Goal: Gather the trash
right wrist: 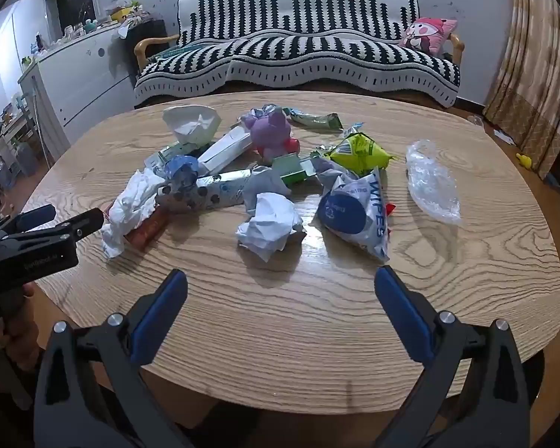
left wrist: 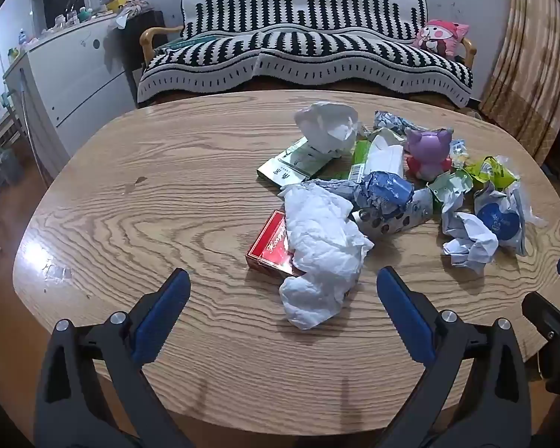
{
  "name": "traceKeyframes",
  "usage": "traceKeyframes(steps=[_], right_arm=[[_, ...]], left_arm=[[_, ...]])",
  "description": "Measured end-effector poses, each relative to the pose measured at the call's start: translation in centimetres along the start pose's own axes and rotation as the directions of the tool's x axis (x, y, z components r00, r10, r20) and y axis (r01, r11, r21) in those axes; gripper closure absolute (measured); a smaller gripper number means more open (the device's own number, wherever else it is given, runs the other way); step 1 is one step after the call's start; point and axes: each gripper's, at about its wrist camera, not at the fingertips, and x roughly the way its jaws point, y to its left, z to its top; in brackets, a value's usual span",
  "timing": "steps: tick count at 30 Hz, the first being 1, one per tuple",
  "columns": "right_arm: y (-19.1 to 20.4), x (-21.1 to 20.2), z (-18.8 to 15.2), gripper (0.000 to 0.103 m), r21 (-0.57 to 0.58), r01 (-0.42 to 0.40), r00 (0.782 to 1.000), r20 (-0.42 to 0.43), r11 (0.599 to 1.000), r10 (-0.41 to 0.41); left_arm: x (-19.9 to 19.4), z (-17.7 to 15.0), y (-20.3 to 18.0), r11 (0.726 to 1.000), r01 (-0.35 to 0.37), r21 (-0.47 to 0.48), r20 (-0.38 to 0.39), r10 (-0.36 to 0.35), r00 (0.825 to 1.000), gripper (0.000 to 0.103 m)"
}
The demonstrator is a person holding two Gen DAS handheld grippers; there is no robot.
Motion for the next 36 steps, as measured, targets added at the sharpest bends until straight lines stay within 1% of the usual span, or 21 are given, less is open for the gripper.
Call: traceKeyframes(steps=[1,5,6,9,10,17,18,19,36], right_arm=[[0.0,0.0,0.0,0.006,0.003,-0.004,1.0,0.009,1.0,0.004],[-0.1,0.0,0.0,0.006,0.004,-0.006,1.0,0.004,1.0,0.006],[-0.1,0.0,0.0,0.006,0.004,-0.006,1.0,0.004,1.0,0.006],[0.0,0.0,-0.1,0.006,0.005,-0.011,1.0,0.003,1.0,0.011],[0.0,-0.1,-0.1,0.006,0.004,-0.011,1.0,0.004,1.0,0.011],[0.4,-1.5,-0.3,0.006,0.003,-0.015,1.0,0.011,1.0,0.015],[0.3,-1.2,-0.3,0.006,0.005,-0.014,1.0,0.008,1.0,0.014],[-0.1,-0.1,-0.1,0.006,0.009,-0.01,1.0,0.0,1.0,0.01],[-0.1,0.0,-0.1,0.006,0.008,-0.01,1.0,0.002,1.0,0.01]], left_arm=[[0.0,0.0,0.0,1.0,0.0,0.004,0.0,0.0,1.0,0.006],[0.0,0.1,0.6,1.0,0.002,0.01,0.001,-0.002,1.0,0.006],[-0.1,0.3,0.1,0.999,-0.021,0.026,0.003,0.021,1.0,0.006],[-0.2,0.6,0.5,1.0,-0.021,0.021,0.004,0.021,1.0,0.006],[-0.1,0.2,-0.2,0.999,-0.025,0.024,0.006,0.024,1.0,0.006],[-0.1,0.0,-0.2,0.999,-0.025,0.027,0.008,0.025,1.0,0.006],[-0.1,0.0,-0.1,0.999,-0.026,0.028,0.008,0.026,1.0,0.006],[-0.1,0.0,-0.1,0.999,-0.026,0.028,0.008,0.026,1.0,0.006],[0.0,-0.1,-0.3,0.999,-0.027,0.028,0.007,0.027,1.0,0.006]])
